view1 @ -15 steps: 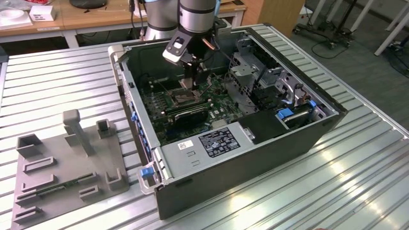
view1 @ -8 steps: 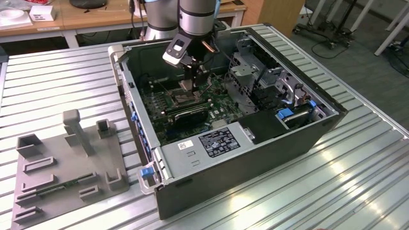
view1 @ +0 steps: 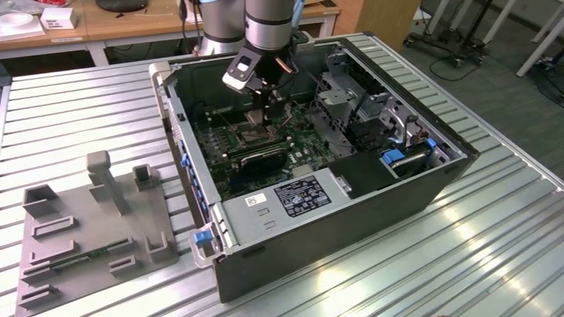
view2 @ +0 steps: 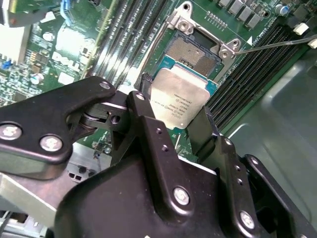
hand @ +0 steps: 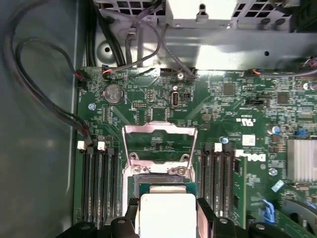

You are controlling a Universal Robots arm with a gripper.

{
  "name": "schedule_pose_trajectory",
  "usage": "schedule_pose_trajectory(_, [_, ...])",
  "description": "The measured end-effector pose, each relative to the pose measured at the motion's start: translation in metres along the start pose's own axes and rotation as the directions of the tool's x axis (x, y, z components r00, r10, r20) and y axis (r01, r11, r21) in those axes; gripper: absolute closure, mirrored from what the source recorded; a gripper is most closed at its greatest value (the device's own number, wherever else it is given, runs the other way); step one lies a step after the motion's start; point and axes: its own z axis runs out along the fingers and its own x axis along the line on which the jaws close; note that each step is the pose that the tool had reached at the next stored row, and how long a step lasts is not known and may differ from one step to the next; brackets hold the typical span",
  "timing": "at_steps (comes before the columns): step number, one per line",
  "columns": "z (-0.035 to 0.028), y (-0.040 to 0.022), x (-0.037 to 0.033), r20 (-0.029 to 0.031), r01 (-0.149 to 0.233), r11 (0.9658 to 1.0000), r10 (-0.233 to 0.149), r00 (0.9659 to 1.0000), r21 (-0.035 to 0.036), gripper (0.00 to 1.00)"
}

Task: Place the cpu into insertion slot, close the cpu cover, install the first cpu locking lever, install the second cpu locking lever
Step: 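Place the cpu into insertion slot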

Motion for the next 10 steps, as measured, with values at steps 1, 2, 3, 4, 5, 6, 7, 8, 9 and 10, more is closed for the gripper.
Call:
schedule_pose_trajectory(1, [0.0017, -0.0001, 0.0007, 0.0002, 0.000, 1.0000, 0.000, 1.0000, 0.0001, 0.46])
schedule_pose_trajectory(2, [0.0035, -0.0002, 0.0013, 0.0003, -0.001, 1.0000, 0.001, 1.0000, 0.0001, 0.46])
schedule_pose_trajectory(3, [0.0053, -0.0004, 0.0016, 0.0003, -0.003, 1.0000, 0.003, 1.0000, 0.0001, 0.46])
schedule_pose_trajectory(4, [0.0065, -0.0005, 0.0017, 0.0005, -0.012, 0.9999, 0.012, 0.9999, -0.0001, 0.46])
schedule_pose_trajectory(5, [0.0075, -0.0006, 0.0017, 0.0008, -0.025, 0.9997, 0.025, 0.9997, -0.0005, 0.46])
schedule_pose_trajectory(6, [0.0083, -0.0006, 0.0017, 0.0013, -0.041, 0.9992, 0.041, 0.9992, -0.0008, 0.46])
schedule_pose_trajectory(7, [0.0091, -0.0008, 0.0017, 0.0017, -0.055, 0.9985, 0.055, 0.9985, -0.0012, 0.46])
schedule_pose_trajectory(8, [0.0097, -0.0012, 0.0021, 0.0020, -0.062, 0.9981, 0.062, 0.9981, -0.0012, 0.46])
schedule_pose_trajectory(9, [0.0104, -0.0017, 0.0027, 0.0020, -0.063, 0.9980, 0.063, 0.9980, -0.0013, 0.46])
schedule_pose_trajectory(10, [0.0114, -0.0023, 0.0031, 0.0019, -0.063, 0.9980, 0.063, 0.9980, -0.0015, 0.46])
